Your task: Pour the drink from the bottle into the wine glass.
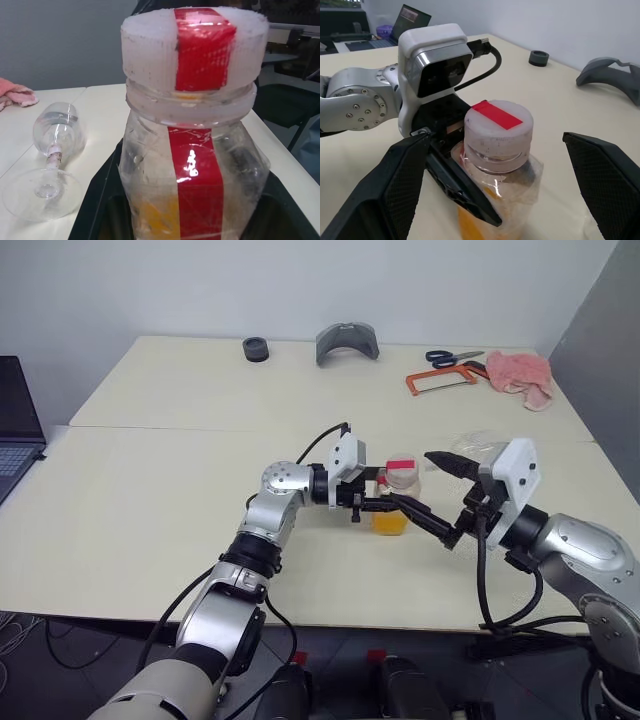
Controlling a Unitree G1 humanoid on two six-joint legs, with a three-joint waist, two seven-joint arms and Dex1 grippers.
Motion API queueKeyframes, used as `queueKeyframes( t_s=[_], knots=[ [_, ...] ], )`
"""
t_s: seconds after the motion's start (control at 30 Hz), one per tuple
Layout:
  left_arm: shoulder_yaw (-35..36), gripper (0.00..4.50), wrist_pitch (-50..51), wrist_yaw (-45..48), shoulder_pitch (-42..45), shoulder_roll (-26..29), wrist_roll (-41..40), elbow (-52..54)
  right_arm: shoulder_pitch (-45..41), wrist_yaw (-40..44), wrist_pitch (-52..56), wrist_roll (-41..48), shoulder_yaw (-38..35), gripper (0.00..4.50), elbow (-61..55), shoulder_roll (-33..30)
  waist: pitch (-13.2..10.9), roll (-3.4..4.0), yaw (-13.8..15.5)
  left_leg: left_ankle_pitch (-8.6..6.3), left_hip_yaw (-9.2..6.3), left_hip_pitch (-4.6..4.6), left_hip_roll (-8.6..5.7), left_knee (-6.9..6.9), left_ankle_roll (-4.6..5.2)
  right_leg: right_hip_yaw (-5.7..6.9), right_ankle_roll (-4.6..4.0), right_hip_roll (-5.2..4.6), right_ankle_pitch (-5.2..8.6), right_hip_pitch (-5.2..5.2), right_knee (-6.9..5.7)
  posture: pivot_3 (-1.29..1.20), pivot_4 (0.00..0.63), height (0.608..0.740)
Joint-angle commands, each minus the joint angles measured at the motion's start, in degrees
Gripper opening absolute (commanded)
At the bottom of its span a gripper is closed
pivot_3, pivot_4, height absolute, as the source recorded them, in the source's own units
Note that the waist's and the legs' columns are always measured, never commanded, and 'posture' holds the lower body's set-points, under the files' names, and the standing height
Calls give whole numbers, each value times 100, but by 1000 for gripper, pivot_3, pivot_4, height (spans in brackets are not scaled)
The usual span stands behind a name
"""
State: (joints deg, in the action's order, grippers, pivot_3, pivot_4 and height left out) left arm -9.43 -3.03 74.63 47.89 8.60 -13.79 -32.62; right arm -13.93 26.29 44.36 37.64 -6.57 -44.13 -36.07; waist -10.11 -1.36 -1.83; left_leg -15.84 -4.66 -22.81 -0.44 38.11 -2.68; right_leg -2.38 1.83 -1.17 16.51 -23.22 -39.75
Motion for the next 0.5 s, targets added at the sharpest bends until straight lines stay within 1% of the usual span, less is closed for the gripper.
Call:
queueKeyframes(
  t_s=[0.03,0.27,0.5],
  knots=[
    [45,1786,-80,5,14,-47,-118,218,38,147,-92,141,-189,4500,-239,-159,0,0,0,0,0,0,0,0,0,0,0,0,0,0,0,0,150,740],
    [66,1786,-65,1,10,-49,-149,232,3,90,37,503,-282,4500,-248,-162,0,0,0,0,0,0,0,0,0,0,0,1,0,0,0,0,150,740],
    [57,1786,-17,32,15,-67,-184,295,-337,-326,294,1031,-403,4500,-138,-25,0,0,0,0,-1,0,2,0,0,0,0,1,0,0,0,0,150,740]
  ],
)
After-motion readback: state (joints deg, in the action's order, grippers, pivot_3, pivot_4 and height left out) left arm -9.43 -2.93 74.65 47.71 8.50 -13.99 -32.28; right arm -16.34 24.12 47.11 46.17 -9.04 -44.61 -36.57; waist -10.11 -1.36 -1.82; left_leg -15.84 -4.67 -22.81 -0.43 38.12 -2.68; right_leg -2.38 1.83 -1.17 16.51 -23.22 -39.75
